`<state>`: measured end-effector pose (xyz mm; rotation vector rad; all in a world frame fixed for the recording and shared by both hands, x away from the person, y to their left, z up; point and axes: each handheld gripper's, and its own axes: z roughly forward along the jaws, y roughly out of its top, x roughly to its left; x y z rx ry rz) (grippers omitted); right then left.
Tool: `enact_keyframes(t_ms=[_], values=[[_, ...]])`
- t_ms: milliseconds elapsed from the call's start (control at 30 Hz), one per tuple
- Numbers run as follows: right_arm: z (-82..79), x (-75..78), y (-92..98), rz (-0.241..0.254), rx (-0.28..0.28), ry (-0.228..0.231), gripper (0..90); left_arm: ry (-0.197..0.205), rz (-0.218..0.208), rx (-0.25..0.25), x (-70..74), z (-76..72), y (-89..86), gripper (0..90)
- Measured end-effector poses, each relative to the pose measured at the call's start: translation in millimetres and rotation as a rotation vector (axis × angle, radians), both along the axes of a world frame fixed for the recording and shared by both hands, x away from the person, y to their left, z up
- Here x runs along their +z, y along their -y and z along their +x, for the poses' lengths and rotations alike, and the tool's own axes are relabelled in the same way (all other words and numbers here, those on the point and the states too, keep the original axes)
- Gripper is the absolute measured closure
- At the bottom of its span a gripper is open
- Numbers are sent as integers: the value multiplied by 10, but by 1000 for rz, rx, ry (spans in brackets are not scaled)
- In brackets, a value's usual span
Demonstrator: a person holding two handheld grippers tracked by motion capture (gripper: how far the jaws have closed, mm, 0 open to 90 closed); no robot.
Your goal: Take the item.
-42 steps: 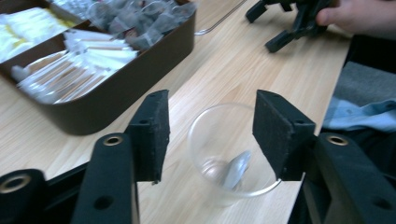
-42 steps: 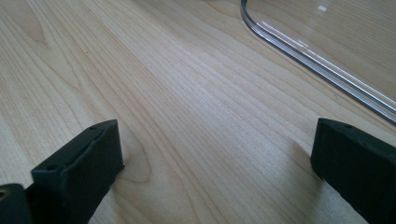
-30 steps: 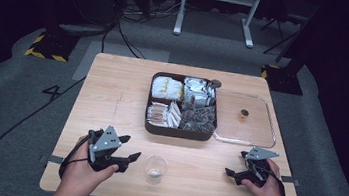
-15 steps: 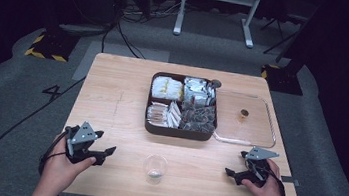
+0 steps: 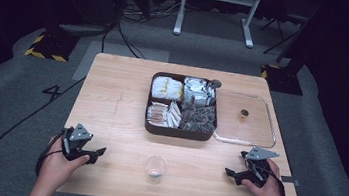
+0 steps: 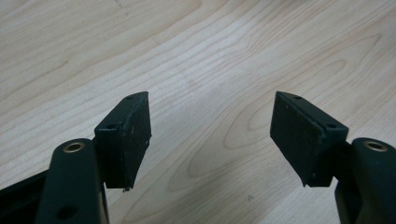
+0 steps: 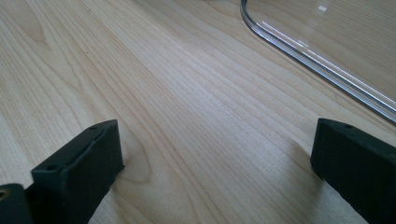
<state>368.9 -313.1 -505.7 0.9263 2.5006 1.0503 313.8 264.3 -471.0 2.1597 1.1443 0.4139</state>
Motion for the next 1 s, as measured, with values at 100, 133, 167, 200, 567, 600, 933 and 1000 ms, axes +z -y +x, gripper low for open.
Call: enact_keyframes(t_ms=[100, 133, 167, 200, 567, 600, 933, 1000], values=[[0, 0, 0, 0, 0, 0, 22, -8, 17, -9, -51, 1, -11, 296], [0, 0, 0, 0, 0, 0, 22, -7, 24, -11, -73, -4, -9, 296], [0, 0, 0, 0, 0, 0, 22, -14, 35, -17, -91, -8, -9, 296], [0, 0, 0, 0, 0, 0, 22, -14, 41, -21, -112, -15, -7, 296], [0, 0, 0, 0, 0, 0, 22, -24, 25, -1, -275, 16, 11, 208], [0, -1, 0, 2, 0, 0, 22, -14, 17, -1, -292, 14, 11, 191], [0, -1, 0, 2, 0, 0, 22, 19, -3, -2, -338, 40, 14, 128], [0, 0, 0, 0, 0, 0, 22, 19, -3, -2, -338, 40, 14, 128]])
